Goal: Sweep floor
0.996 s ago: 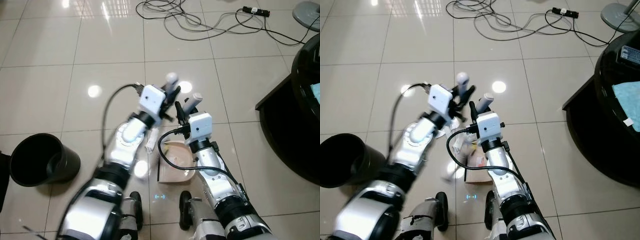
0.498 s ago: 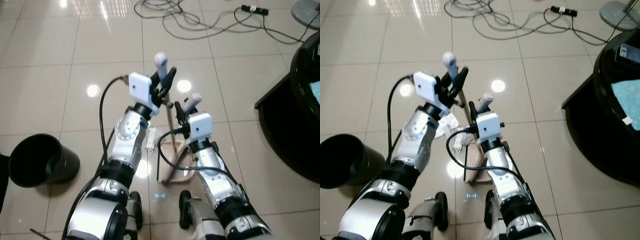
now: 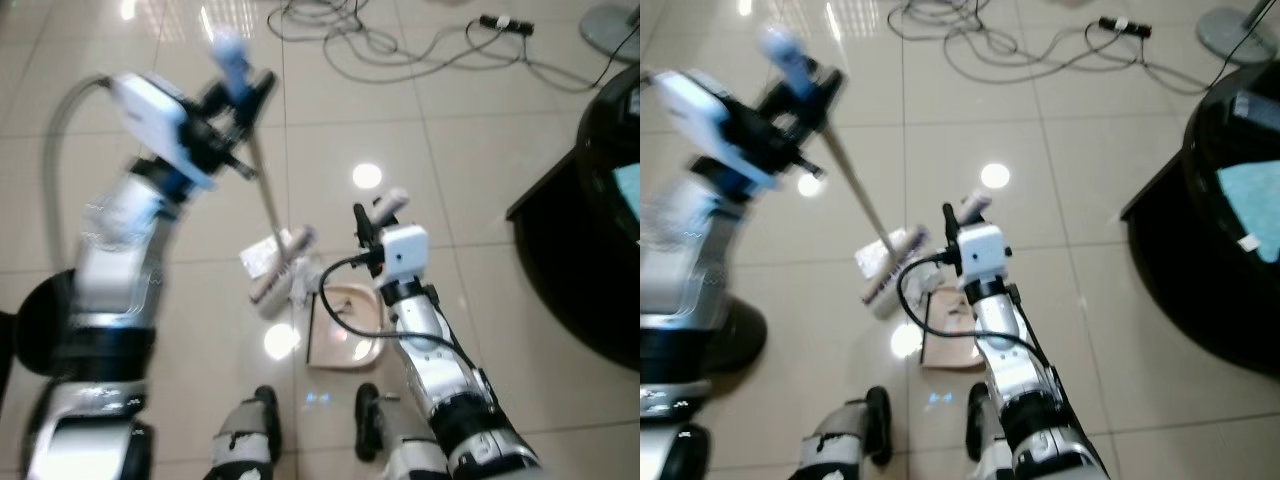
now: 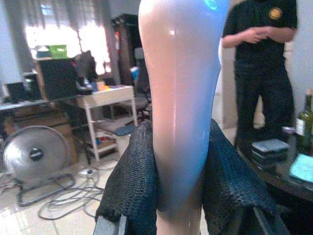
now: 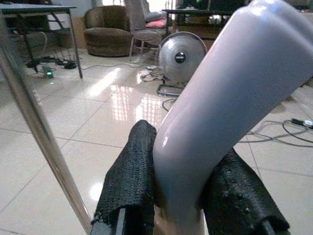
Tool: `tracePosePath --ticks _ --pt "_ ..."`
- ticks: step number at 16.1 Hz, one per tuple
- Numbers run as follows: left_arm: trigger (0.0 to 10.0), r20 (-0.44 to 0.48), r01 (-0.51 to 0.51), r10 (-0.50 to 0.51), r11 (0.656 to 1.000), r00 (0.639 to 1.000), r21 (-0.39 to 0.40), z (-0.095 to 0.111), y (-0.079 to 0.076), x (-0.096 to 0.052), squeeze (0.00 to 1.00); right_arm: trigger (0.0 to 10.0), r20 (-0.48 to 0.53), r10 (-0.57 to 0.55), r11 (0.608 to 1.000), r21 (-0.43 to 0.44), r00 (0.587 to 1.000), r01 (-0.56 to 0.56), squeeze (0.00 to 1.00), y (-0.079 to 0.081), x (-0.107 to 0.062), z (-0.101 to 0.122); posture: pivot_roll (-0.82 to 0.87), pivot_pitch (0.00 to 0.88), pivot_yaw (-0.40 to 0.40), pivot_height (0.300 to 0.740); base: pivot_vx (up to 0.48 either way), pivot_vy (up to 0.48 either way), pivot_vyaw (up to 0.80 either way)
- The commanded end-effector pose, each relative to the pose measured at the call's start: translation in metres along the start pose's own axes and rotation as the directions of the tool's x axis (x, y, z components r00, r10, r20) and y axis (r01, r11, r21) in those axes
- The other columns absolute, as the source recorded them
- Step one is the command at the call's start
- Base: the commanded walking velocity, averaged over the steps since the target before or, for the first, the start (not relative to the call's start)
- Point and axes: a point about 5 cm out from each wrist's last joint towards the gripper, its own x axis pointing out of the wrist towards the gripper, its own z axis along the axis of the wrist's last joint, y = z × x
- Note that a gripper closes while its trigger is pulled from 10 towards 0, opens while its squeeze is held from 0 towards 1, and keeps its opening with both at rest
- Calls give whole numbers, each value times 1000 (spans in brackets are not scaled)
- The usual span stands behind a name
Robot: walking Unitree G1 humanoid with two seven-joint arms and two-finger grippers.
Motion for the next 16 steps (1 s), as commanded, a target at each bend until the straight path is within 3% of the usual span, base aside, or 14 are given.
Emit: tracePosePath --ticks 1,3,4,8,9,10,11,13,16 --pt "10000 23 -45 44 999 999 21 13 10 -7 0 10000 -56 -27 999 30 998 28 0 -7 -10 -9 199 188 -42 740 0 0 0" --pt "10000 -47 -104 107 993 993 59 8 19 -21 0 10000 -44 -27 999 37 999 29 0 -10 -13 -7 193 160 -46 740 0 0 0" --pt "10000 -125 -183 199 975 972 129 0 26 -39 0 10000 -27 -32 998 58 999 34 0 -14 -16 -2 188 145 -52 740 0 0 0" --pt "10000 -254 -253 299 947 920 201 -12 24 -67 0 10000 9 -32 993 115 999 30 0 -22 -24 14 180 126 -55 740 0 0 0" --pt "10000 -308 -312 365 927 879 208 -22 19 -84 0 10000 30 -28 992 124 999 24 0 -30 -28 27 159 114 -57 740 0 0 0" --pt "10000 -326 -334 389 918 862 214 -25 17 -90 0 10000 37 -26 992 127 999 22 0 -32 -28 32 157 111 -59 740 0 0 0" --pt "10000 -401 -378 447 894 800 243 -36 13 -107 0 10000 41 -37 987 155 998 30 0 -39 -29 43 156 108 -69 740 0 0 0" --pt "10000 -465 -433 503 864 728 257 -46 9 -127 0 10000 55 -42 981 193 998 30 0 -47 -29 60 154 109 -77 740 0 0 0" --pt "10000 -519 -485 508 853 688 193 -51 -12 -143 0 10000 51 -58 969 243 997 44 0 -60 -23 92 142 110 -81 740 0 0 0"
